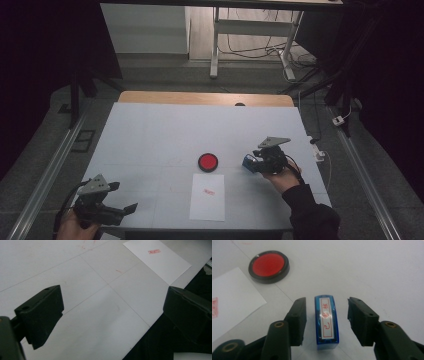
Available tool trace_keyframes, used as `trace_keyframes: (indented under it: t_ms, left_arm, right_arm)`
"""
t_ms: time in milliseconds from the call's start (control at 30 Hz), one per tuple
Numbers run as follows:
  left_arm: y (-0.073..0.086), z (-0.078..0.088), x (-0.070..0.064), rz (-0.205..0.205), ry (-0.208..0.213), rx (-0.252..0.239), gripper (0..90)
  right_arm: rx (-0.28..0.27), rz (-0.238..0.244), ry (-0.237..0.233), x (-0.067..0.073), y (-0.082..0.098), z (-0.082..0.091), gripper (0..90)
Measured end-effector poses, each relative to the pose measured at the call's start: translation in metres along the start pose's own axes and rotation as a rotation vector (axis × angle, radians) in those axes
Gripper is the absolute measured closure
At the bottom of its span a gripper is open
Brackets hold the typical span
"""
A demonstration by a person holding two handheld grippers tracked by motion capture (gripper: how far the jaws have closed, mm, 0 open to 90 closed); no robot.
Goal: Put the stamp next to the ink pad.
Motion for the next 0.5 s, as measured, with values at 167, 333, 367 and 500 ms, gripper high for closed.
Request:
trace_keyframes:
  t_ms: [167, 333, 367, 500]
  left_arm:
    - [0.000, 0.000, 0.000, 0.000, 0.000, 0.000, 3.6]
    - [0.000, 0.000, 0.000, 0.001, 0.001, -0.001, 3.6]
    - [0.000, 0.000, 0.000, 0.001, 0.001, -0.002, 3.6]
    - [0.000, 0.000, 0.000, 0.000, 0.003, -0.002, 3.6]
  right_arm:
    - [-0.016, -0.024, 0.005, 0.002, -0.001, 0.007, 38.8]
    - [-0.018, -0.035, -0.005, 0.006, -0.001, 0.010, 28.1]
    - [-0.018, -0.037, -0.007, 0.007, -0.001, 0.011, 25.8]
    - [-0.040, -0.054, -0.013, 0.011, -0.001, 0.017, 18.9]
Point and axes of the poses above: each handheld gripper's, and its own axes: z roughly backward along the jaws, y roughly out of its underside, x roughly to its left, the point moved 6 cm from there along -z, roughly forward along the jaws, and after that the axes turned 13 degrees about x, right-handed, at the moved point
